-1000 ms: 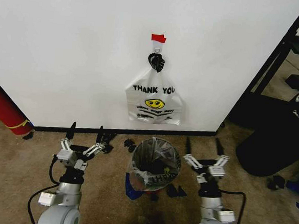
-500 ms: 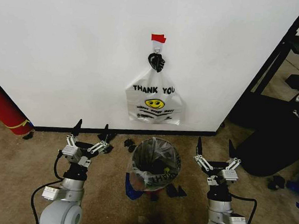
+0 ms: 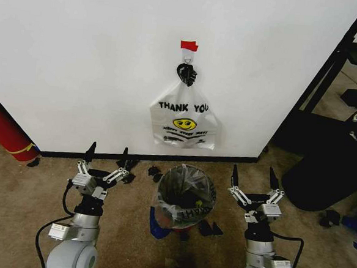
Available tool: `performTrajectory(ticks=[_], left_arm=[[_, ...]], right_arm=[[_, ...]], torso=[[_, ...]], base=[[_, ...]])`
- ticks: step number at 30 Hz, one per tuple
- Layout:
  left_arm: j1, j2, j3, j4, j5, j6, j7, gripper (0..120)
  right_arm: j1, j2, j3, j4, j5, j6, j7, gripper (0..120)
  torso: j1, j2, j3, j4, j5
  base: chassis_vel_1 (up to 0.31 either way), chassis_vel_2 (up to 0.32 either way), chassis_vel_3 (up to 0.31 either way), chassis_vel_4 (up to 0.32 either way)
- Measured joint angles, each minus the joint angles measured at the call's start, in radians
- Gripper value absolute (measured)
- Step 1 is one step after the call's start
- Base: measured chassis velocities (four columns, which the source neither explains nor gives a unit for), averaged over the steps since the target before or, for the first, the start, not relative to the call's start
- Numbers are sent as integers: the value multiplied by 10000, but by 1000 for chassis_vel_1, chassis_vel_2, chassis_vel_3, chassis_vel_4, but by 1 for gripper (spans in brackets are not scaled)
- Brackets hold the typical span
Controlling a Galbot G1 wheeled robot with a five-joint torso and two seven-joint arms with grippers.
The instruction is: Pick up the garbage bag from the wall and place it over the trash bin.
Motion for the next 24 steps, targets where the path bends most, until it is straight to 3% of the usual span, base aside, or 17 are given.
performTrajectory(ticks=[24], left_arm=[[71, 311, -76, 49, -61, -110, -15, 100]], right_arm=[[119, 192, -333, 57, -249, -120, 19, 100]], torso=[[0, 0, 0, 0, 0]], base=[[0, 0, 0, 0]])
